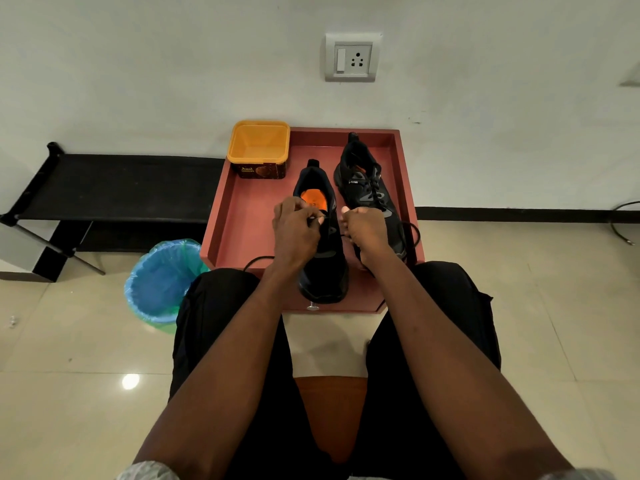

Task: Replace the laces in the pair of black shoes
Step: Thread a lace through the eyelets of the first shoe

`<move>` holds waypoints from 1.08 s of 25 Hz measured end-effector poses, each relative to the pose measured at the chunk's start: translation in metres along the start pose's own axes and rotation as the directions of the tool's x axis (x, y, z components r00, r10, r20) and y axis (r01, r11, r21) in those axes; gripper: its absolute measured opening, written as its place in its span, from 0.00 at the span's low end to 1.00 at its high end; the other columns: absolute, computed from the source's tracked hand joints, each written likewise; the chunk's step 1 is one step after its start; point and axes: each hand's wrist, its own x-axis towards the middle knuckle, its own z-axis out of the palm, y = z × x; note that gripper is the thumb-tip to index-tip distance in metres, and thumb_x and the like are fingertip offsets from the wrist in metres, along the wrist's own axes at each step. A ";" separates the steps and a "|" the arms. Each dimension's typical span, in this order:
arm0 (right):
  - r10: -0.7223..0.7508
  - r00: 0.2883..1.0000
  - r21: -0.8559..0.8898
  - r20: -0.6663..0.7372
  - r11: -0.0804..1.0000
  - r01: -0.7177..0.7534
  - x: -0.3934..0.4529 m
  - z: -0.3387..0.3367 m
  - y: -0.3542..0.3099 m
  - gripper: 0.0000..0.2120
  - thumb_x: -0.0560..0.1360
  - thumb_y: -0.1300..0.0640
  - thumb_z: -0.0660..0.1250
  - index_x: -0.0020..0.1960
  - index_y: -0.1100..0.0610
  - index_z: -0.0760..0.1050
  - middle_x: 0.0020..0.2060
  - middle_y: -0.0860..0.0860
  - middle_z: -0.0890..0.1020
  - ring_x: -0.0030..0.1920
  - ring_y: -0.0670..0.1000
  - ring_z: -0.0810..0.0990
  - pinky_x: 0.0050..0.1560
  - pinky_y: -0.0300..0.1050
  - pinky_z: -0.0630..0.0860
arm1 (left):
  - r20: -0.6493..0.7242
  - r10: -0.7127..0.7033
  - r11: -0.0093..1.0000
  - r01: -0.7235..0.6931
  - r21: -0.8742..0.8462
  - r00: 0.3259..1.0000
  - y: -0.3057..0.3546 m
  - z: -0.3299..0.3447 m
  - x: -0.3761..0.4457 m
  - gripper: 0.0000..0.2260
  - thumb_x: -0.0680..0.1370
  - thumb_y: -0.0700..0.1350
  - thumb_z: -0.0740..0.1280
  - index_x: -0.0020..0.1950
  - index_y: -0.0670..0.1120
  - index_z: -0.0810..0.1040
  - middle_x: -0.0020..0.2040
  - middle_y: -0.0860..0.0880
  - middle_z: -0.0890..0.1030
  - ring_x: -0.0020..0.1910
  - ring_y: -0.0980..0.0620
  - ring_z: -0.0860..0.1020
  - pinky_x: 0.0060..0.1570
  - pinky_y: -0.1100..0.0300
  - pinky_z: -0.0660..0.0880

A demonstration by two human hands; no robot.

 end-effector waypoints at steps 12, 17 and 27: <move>0.086 0.994 -0.213 0.066 0.975 -0.070 0.016 0.007 0.030 0.10 0.75 0.68 0.64 0.53 0.73 0.76 0.38 0.61 0.74 0.38 0.53 0.71 0.37 0.44 0.66 | 0.222 -0.275 0.955 0.293 -0.050 0.935 0.005 0.002 -0.004 0.05 0.78 0.48 0.68 0.47 0.51 0.83 0.72 0.47 0.62 0.69 0.43 0.59 0.71 0.46 0.60; 0.043 0.997 -0.259 0.066 0.966 -0.024 0.019 0.012 0.036 0.07 0.72 0.67 0.66 0.49 0.69 0.78 0.44 0.64 0.83 0.47 0.62 0.83 0.47 0.55 0.80 | 0.238 -0.263 0.952 0.291 -0.090 0.935 0.005 0.011 -0.006 0.07 0.81 0.45 0.64 0.51 0.46 0.82 0.62 0.50 0.66 0.61 0.49 0.61 0.59 0.57 0.63; -0.052 0.993 -0.389 0.104 0.917 0.088 0.008 0.008 0.032 0.07 0.75 0.61 0.69 0.51 0.59 0.83 0.45 0.58 0.84 0.49 0.58 0.83 0.52 0.54 0.81 | 0.155 -0.264 0.954 0.282 -0.102 0.952 0.001 0.022 -0.006 0.09 0.80 0.46 0.66 0.49 0.44 0.85 0.80 0.47 0.52 0.74 0.42 0.54 0.74 0.46 0.56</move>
